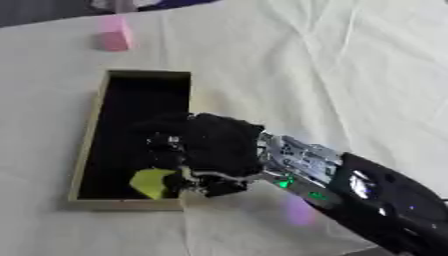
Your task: Pick up objects on the table and place them in the box.
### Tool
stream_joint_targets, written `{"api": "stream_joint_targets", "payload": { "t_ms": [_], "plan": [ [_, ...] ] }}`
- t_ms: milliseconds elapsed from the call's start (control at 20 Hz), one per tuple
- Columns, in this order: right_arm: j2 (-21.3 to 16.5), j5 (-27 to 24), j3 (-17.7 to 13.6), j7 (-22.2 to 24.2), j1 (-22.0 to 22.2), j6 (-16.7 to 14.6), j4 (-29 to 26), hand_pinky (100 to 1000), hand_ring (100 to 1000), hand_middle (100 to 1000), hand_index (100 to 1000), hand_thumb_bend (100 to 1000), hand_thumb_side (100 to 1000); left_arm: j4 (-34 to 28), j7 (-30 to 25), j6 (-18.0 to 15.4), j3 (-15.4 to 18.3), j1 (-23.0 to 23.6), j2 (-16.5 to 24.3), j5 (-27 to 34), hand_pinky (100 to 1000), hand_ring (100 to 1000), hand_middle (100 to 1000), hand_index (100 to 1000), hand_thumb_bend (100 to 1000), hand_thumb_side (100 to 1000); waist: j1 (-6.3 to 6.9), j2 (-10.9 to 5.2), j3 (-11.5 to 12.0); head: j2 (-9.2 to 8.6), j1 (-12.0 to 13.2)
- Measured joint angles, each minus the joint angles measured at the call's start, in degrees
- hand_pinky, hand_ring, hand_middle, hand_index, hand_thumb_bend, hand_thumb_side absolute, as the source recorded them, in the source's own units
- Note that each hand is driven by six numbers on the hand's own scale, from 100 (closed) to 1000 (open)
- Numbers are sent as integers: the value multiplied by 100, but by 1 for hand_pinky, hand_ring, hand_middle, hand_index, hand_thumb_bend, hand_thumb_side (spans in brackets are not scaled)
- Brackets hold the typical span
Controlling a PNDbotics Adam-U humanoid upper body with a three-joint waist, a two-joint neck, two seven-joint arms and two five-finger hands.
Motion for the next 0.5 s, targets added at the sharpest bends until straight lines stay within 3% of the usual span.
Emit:
{"api": "stream_joint_targets", "payload": {
  "t_ms": [500],
  "plan": [
    [-1, -464, -335, 1, -240, -73, 24, 879, 1000, 728, 984, 100, 100, 0, -15, 11, -2, 3, 0, -8, 585, 503, 602, 809, 116, 796, 18, 0, -24, -16, -32]
  ]
}}
